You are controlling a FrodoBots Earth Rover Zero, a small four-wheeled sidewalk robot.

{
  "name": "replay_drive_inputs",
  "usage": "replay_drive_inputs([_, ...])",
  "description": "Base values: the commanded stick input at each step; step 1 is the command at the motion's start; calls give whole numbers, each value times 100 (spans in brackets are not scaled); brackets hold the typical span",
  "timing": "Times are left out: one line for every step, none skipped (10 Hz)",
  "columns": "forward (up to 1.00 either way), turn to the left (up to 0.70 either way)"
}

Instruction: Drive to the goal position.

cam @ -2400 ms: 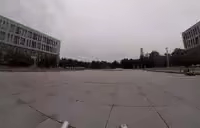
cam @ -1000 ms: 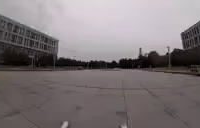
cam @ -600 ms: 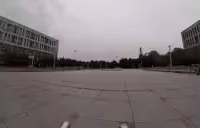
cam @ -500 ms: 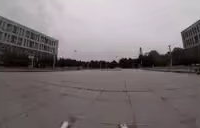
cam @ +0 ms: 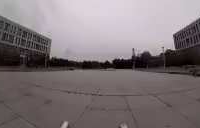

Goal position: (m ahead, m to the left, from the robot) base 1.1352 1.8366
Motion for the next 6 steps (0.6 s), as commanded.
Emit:
replay_drive_inputs([70, 0])
replay_drive_inputs([70, 0])
replay_drive_inputs([70, 0])
replay_drive_inputs([70, 0])
replay_drive_inputs([70, -1])
replay_drive_inputs([70, -2])
